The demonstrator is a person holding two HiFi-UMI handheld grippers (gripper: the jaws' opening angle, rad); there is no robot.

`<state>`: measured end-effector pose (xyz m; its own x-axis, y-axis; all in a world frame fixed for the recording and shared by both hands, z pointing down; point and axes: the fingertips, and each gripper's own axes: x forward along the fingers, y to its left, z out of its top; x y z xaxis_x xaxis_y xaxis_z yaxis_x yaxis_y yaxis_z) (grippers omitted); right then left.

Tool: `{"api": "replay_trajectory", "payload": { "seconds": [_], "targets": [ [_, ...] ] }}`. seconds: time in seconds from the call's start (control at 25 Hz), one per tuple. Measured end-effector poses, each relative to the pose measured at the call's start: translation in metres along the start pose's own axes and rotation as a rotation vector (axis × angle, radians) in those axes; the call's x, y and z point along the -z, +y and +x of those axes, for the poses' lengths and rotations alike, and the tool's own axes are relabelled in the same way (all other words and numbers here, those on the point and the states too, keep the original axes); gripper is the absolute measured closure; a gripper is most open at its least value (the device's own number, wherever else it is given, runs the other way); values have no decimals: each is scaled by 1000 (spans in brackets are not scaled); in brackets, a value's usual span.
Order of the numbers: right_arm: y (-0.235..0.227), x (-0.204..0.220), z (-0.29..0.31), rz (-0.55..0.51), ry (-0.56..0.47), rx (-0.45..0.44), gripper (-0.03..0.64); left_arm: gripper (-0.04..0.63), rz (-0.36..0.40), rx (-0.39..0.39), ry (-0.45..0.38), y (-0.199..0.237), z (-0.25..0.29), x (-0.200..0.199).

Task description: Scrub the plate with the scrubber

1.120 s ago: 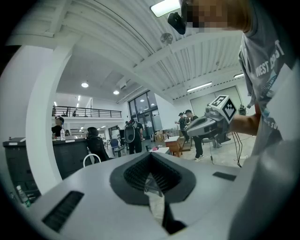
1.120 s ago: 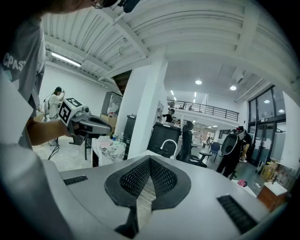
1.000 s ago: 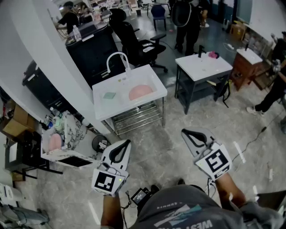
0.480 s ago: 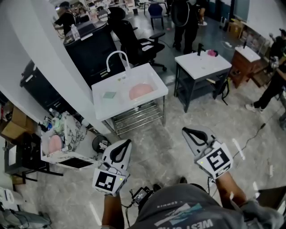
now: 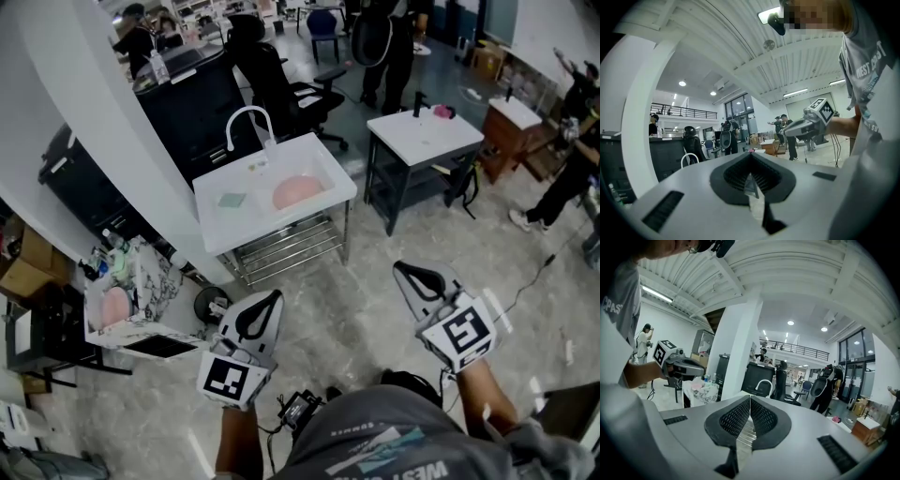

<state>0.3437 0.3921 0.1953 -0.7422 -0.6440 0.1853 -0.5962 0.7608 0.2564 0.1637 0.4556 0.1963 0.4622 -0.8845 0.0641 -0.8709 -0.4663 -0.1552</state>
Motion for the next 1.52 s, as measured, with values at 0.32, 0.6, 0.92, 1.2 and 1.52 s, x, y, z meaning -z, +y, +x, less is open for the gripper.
{"api": "replay_trajectory", "payload": {
  "seconds": [0.32, 0.6, 0.92, 1.2, 1.52],
  "targets": [
    [-7, 5, 14, 3, 20, 7, 586, 592, -14, 15, 5, 10, 13, 7],
    [-33, 16, 44, 19, 11, -20, 586, 592, -7, -10, 33, 27, 41, 13],
    [-87, 27, 101, 57, 10, -69, 586, 592, -4, -49, 46, 60, 102, 15],
    [-140, 37, 154, 18, 37, -132, 586, 592, -38, -111, 79, 84, 161, 31],
    [-184, 32, 184, -15, 14, -208, 586, 592, -37, -172, 65, 95, 214, 15]
  ]
}}
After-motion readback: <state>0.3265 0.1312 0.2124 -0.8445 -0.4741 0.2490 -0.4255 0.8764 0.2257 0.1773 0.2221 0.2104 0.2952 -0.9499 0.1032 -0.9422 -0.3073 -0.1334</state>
